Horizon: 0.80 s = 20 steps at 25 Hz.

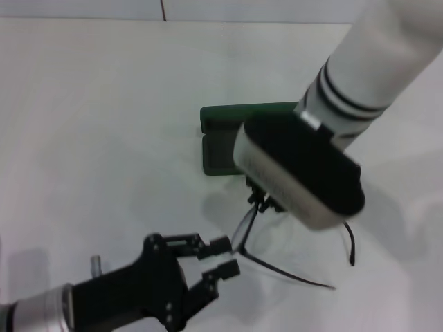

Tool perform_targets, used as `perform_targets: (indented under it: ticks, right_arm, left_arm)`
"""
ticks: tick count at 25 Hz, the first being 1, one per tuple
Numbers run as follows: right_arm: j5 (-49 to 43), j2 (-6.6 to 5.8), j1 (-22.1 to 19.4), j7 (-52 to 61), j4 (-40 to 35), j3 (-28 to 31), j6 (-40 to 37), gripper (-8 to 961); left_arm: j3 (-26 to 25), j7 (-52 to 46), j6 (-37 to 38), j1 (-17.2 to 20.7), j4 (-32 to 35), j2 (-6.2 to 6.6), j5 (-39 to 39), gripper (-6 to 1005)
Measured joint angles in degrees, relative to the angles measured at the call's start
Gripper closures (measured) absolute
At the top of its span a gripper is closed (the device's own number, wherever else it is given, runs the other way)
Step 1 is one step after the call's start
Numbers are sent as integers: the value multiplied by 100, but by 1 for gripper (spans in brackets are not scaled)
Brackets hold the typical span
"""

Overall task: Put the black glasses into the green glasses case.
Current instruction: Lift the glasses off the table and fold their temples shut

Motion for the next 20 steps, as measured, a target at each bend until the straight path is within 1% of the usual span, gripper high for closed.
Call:
perform_targets:
  ticks: [5, 10, 13, 15, 16, 20]
  right_arm:
    - [1, 0, 37, 577, 83, 914, -323, 844]
    - [135, 0, -21, 1232, 319, 1707, -236, 845]
    - [563, 0, -254, 1420, 446, 2213, -81, 845]
    - [889, 0, -476, 1496, 475, 2537, -2, 845]
    - [1095, -1, -636, 1522, 480, 2740, 50, 845]
    - [1829, -12, -1208, 1503, 593, 3191, 317, 845]
  left_arm:
    - [-1, 122, 596, -65, 77, 19, -593, 784]
    - [19, 199, 863, -116, 63, -9, -1575, 787]
    - [26, 205, 1053, -264, 77, -2, -1832, 788]
    - [27, 191, 1120, -391, 118, 13, -1856, 789]
    - [26, 159, 1135, -527, 157, 26, -1857, 794]
    - [-7, 29, 1134, -892, 166, 45, -1980, 816]
